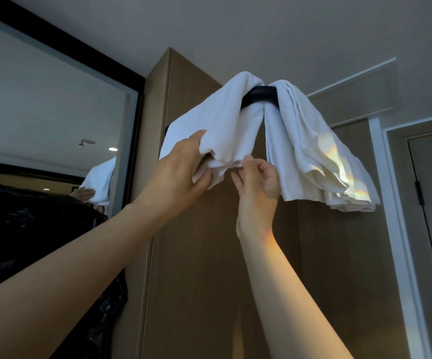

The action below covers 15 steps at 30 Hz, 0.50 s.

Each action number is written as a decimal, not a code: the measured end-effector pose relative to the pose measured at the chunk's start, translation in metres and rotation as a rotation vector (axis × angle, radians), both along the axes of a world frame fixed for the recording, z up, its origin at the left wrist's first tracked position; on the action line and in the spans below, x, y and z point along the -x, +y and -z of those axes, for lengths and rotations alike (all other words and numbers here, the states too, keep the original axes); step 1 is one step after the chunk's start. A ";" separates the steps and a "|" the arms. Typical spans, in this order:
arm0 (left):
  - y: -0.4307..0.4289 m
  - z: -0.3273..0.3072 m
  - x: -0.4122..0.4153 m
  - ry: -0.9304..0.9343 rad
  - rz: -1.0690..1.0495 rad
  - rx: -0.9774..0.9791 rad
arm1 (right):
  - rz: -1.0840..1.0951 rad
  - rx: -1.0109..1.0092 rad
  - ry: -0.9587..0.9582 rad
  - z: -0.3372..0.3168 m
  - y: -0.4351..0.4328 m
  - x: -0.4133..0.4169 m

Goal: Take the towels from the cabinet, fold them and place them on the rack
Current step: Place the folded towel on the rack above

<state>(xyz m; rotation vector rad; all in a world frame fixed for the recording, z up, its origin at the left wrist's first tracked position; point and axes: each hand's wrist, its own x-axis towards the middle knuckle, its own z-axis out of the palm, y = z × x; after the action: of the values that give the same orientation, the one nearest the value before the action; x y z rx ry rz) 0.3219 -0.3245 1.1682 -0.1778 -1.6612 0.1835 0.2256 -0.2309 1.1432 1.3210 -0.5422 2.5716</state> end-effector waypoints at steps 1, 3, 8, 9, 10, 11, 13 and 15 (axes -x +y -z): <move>0.002 0.000 -0.002 -0.011 0.005 0.000 | -0.002 -0.023 -0.013 -0.003 0.002 -0.001; 0.006 0.001 -0.007 0.003 -0.009 0.005 | 0.042 -0.124 -0.002 -0.011 0.008 0.000; 0.022 -0.004 -0.014 0.108 -0.178 0.063 | 0.090 -0.442 0.014 -0.035 0.024 0.006; 0.025 -0.003 -0.013 0.086 -0.172 0.050 | 0.168 -0.453 0.025 -0.035 0.025 0.007; 0.028 -0.002 -0.011 0.064 -0.158 0.028 | 0.269 -0.437 0.051 -0.032 0.026 0.007; 0.030 0.000 -0.007 0.052 -0.140 0.004 | 0.358 -0.401 0.086 -0.028 0.026 0.008; 0.033 0.003 0.000 0.058 -0.091 -0.032 | 0.474 -0.341 0.164 -0.020 0.029 0.008; 0.033 0.001 0.006 0.084 -0.077 -0.014 | 0.562 -0.356 0.212 -0.017 0.034 0.010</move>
<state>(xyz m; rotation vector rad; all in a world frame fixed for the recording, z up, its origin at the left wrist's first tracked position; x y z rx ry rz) 0.3162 -0.2915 1.1671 -0.0941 -1.5867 0.2349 0.2156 -0.1967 1.1605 1.2826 -1.1737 1.9135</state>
